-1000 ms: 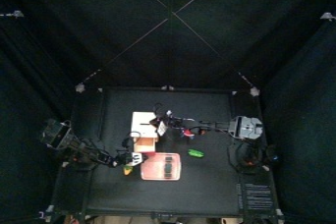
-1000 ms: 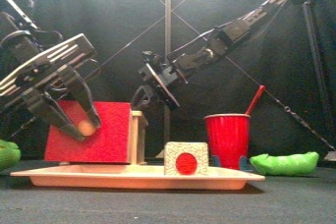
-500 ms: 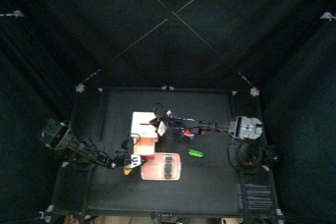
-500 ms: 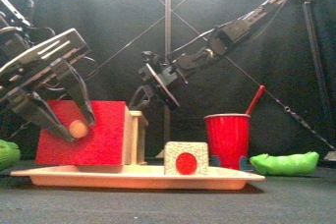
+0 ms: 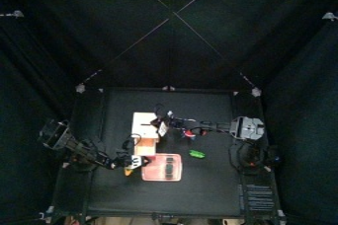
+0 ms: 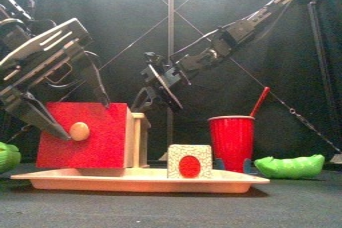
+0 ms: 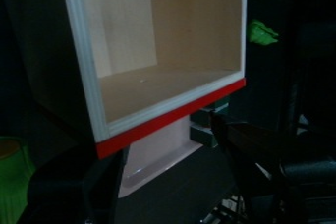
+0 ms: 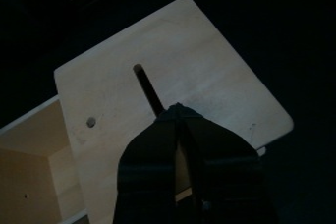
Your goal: Open drawer
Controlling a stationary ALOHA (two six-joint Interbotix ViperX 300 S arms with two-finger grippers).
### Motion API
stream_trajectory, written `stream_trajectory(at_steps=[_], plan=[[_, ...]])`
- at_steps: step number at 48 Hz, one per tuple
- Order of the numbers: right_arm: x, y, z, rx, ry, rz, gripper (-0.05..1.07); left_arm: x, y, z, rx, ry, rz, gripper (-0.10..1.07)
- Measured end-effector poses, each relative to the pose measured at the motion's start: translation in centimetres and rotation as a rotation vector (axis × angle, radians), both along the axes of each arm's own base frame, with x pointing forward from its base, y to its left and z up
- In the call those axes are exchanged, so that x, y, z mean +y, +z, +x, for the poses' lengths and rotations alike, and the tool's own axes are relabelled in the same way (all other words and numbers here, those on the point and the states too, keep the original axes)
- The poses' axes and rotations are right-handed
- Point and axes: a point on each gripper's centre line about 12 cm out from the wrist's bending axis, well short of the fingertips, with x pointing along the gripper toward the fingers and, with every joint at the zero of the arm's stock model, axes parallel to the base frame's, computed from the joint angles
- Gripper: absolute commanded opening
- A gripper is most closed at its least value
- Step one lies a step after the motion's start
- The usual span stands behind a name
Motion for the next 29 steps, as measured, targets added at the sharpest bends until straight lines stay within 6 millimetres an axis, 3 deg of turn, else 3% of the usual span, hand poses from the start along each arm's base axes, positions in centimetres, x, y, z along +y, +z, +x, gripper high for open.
stream_trajectory(at_steps=[29], plan=[[0.3,0.1,0.2,0.001,0.007,-0.003,0.34,0.0,2.0,-2.0,-0.088,-0.134,0.039,0.96]])
